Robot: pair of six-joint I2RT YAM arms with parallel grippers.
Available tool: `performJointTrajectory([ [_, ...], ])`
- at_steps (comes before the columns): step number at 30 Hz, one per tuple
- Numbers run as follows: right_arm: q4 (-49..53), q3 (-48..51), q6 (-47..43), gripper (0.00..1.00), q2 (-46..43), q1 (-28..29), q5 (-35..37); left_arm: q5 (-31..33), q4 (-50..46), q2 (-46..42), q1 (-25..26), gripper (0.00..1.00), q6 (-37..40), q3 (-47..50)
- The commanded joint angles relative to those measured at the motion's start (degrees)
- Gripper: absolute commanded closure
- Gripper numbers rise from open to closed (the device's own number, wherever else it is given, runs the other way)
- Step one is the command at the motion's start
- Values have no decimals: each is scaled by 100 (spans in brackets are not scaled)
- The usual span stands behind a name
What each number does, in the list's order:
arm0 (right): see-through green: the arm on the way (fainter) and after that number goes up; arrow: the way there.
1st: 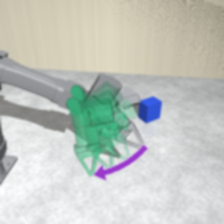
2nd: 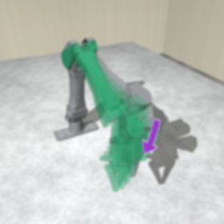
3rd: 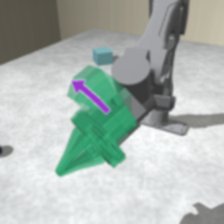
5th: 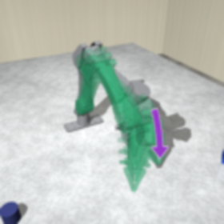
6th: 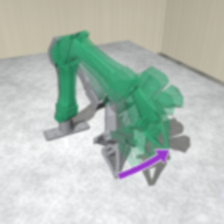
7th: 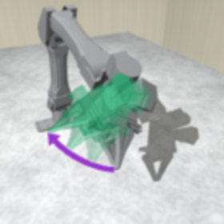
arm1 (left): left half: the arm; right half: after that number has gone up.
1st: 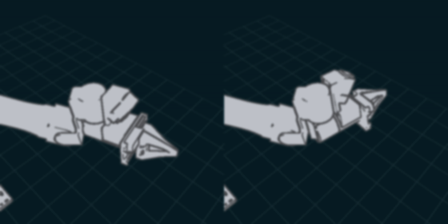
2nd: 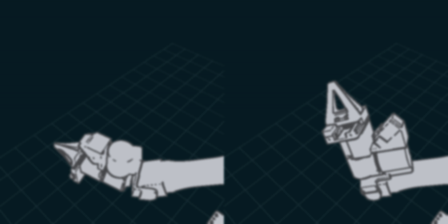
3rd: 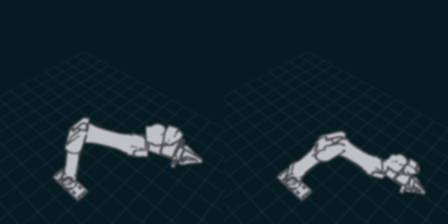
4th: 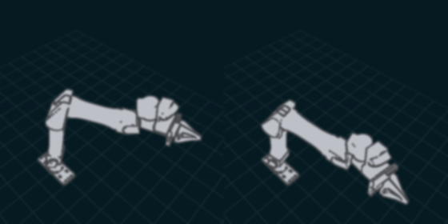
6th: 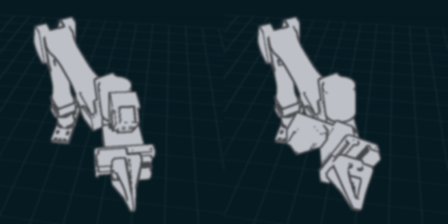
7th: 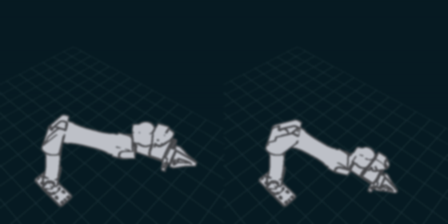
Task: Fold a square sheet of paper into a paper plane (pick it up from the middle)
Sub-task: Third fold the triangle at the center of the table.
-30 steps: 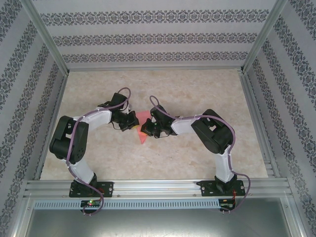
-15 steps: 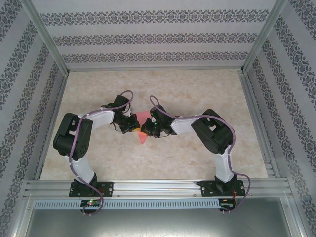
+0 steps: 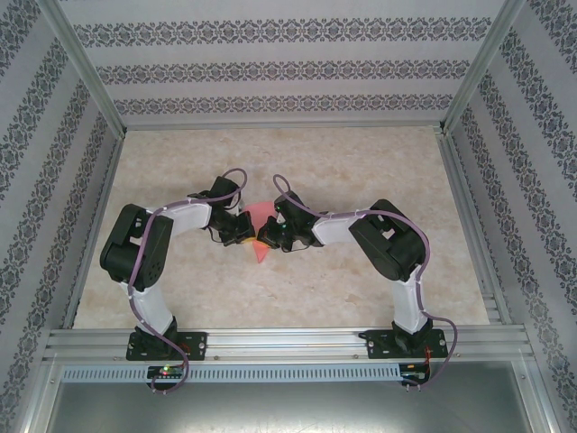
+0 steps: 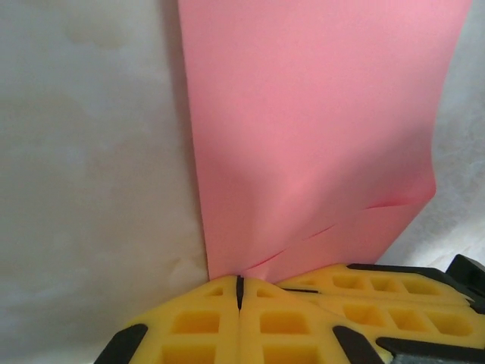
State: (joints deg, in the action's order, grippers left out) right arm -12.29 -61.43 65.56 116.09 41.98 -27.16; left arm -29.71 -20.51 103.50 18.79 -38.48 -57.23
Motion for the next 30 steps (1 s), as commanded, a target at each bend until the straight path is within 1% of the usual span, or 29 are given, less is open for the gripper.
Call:
performJointTrajectory([
  [1,-281,142,-181,100,-310,-154,-265,641,-605,212,100,100,455,229],
  [5,45,287,-750,100,-729,-302,-48,711,-603,270,100,100,550,211],
  [9,618,182,-1330,100,-699,-243,201,749,-621,332,100,100,631,149],
  [13,801,107,-1560,100,-617,-199,320,819,-635,313,102,100,632,158],
  [20,982,-202,-1613,100,-213,-170,102,808,-629,412,99,100,635,128],
  [26,1001,15,-1414,100,-199,-242,407,890,-715,522,99,100,686,103],
  [30,709,504,-1093,100,-385,-278,764,908,-610,522,101,100,830,74],
])
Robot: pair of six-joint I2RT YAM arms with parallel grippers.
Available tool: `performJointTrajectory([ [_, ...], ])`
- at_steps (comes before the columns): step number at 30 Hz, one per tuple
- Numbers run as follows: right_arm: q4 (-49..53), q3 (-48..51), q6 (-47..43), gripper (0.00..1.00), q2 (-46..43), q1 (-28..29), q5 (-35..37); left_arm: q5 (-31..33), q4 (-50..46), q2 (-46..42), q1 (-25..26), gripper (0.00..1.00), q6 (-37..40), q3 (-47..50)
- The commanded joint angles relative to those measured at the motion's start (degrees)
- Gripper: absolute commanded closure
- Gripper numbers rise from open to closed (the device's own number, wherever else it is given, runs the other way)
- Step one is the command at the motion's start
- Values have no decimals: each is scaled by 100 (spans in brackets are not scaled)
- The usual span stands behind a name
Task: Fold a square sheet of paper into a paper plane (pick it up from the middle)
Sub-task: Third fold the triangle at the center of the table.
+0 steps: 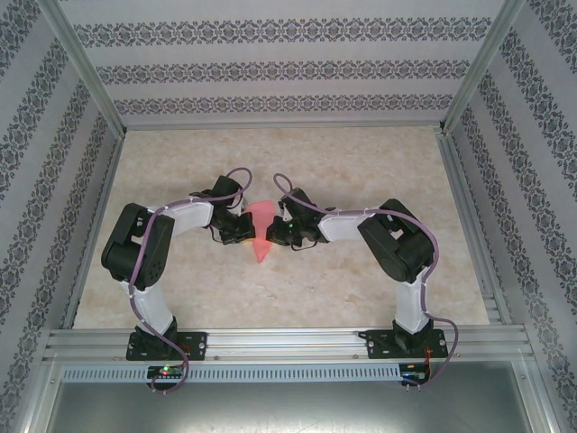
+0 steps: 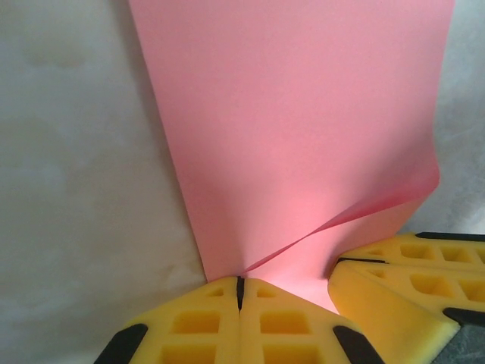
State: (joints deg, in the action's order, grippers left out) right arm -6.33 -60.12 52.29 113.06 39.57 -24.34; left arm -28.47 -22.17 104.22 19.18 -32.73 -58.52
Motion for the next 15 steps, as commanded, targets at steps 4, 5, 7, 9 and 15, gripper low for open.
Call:
performJointTrajectory([
  [4,-340,529,721,100,-135,102,536,763,-277,484,64,100,387,-33],
  [5,-445,533,808,100,-128,160,520,750,-249,495,62,100,414,-96],
  [7,-635,530,973,100,-126,224,494,761,-248,521,64,100,451,-209],
  [9,-644,503,935,100,-157,165,467,764,-261,546,60,100,476,-221],
  [15,83,-2,322,100,-97,38,306,802,-422,641,66,100,539,-232],
])
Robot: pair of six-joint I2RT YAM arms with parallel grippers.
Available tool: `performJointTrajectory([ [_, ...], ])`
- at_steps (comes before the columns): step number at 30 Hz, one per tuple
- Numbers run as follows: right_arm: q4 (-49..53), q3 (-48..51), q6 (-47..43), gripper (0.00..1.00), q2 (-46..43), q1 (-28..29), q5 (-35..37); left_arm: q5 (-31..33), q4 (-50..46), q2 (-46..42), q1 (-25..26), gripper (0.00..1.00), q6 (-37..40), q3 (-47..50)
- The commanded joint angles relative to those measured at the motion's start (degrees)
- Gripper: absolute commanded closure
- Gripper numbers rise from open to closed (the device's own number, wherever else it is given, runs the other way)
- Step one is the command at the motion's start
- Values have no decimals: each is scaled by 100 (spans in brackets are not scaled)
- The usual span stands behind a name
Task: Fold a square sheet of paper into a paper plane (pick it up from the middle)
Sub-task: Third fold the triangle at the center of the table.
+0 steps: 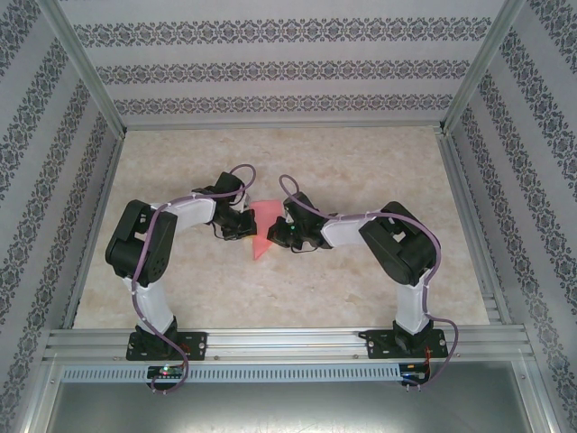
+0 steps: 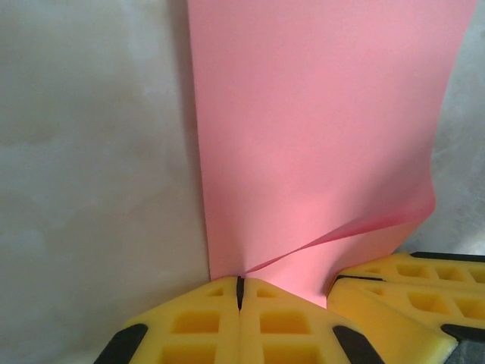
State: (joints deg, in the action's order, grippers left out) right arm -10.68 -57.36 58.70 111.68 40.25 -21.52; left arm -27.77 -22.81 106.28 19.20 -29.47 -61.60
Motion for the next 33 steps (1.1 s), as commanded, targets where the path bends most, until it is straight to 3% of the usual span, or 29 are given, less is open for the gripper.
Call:
performJointTrajectory([
  [1,613,-338,-391,100,93,-18,16,742,-409,459,58,100,220,50],
  [9,397,127,-95,100,38,-478,307,943,-645,618,52,100,210,-42],
  [16,575,447,-87,100,-641,-764,1025,962,-587,600,35,100,177,-23],
  [26,471,-451,-563,100,-177,-257,136,883,-541,589,34,100,240,-50],
  [33,608,-601,-588,100,154,-321,313,955,-622,596,32,100,197,-61],
])
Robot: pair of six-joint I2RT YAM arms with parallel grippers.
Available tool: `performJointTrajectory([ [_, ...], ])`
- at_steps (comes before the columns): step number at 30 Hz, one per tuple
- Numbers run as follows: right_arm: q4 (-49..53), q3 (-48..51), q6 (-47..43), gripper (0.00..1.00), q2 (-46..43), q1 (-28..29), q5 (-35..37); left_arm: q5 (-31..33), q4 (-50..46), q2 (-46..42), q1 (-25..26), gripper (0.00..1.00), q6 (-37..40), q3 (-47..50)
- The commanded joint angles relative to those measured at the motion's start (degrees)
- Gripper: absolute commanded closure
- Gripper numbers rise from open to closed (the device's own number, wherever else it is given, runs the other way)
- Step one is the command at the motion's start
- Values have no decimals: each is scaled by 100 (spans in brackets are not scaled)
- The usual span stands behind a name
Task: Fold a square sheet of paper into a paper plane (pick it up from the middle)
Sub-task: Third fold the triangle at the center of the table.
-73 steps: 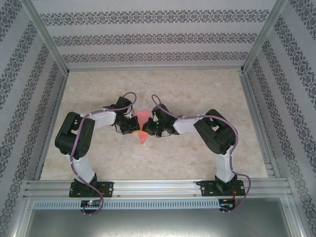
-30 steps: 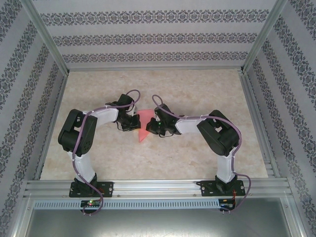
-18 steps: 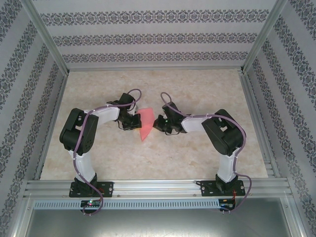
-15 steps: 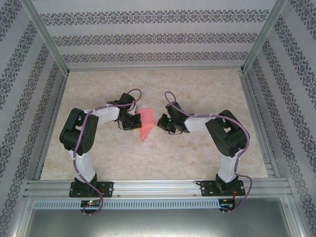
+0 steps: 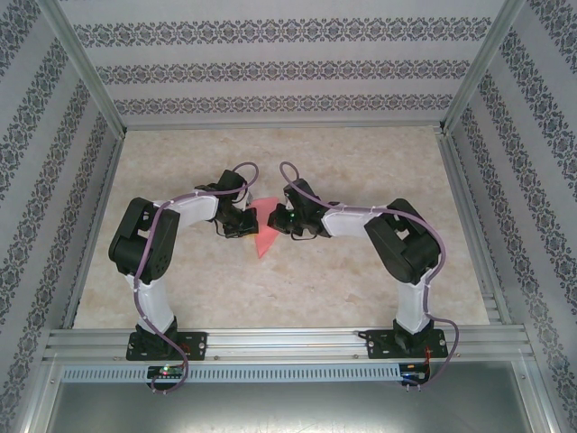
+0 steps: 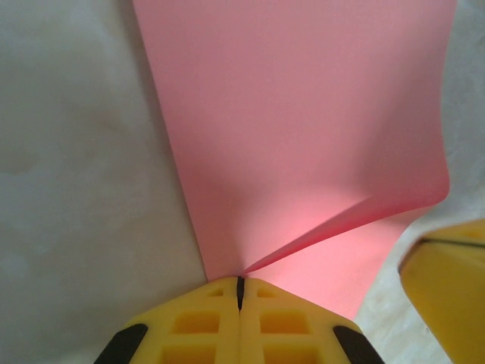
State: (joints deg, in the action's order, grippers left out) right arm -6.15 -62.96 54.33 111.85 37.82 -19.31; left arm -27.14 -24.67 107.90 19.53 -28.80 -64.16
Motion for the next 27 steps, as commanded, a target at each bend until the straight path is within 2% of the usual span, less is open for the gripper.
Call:
performJointTrajectory([
  [1,195,-43,-159,100,176,-115,94,888,-443,434,-1,100,120,191],
  [5,387,13,-114,100,319,-222,211,872,-451,453,-2,100,52,200],
  [11,125,644,458,100,43,-355,941,893,-460,460,-2,100,-34,255],
  [14,176,1004,863,100,-407,-442,1526,901,-454,439,-9,100,-30,255],
  [18,646,1025,641,100,-1166,-224,2395,831,-401,399,-19,100,5,229],
  [21,704,776,304,100,-1205,-69,2114,694,-322,408,-13,100,23,180],
  [27,-287,596,501,100,-510,18,666,565,-243,389,-13,100,15,158],
])
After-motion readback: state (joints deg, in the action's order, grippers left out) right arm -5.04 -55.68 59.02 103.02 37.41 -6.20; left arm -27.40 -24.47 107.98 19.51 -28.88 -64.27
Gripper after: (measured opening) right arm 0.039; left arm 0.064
